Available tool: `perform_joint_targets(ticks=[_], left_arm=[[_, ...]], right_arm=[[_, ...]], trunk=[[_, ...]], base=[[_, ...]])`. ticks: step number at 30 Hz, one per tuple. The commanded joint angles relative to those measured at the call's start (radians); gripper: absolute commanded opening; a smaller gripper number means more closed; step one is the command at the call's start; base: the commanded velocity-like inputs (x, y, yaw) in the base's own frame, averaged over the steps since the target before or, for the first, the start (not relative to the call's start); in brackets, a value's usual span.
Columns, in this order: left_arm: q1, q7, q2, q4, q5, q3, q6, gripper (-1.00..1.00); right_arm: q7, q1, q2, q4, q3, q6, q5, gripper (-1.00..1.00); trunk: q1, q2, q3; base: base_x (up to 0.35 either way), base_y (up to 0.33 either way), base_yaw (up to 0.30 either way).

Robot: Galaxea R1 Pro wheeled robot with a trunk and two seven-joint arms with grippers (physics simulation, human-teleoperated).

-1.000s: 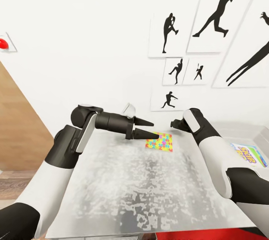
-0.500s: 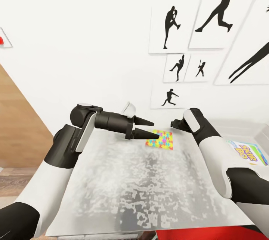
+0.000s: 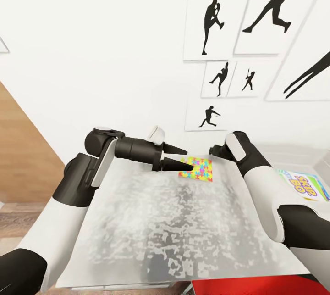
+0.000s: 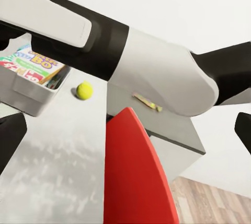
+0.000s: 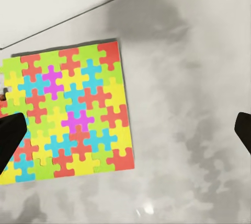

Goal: Put all the toys in the child's room - the three board games (two on the bed and one on the table), the two jigsaw puzzles on the table, and the tennis ball on the table - inside the toy box on the table in the child's room.

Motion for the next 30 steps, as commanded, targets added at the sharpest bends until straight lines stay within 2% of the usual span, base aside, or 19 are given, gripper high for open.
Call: perform_joint_targets(ticks=[1,18,30], left_arm=[[-0.001,-0.002,0.001,0.0,0.002,0.0,0.007,1.0],[-0.001,-0.003,0.029,0.0,0.003,-0.001,0.007,1.0],[-0.001,-0.003,0.033,0.0,0.004,0.003,0.007,1.0]], right_arm=[[-0.009,-0.004,-0.001,-0.001,0.003,0.002,-0.011,1.0],[-0.009,-0.031,0.001,0.0,0.003,0.002,-0.01,1.0],[-0.009,-0.051,0.007,0.004,0.004,0.002,-0.011,1.0]], trunk=[[0.001,-0.002,-0.004],[0.001,-0.002,-0.032],[0.001,-0.002,-0.051]], base=[[0.0,0.0,0.0],[0.0,0.0,0.0],[0.0,0.0,0.0]])
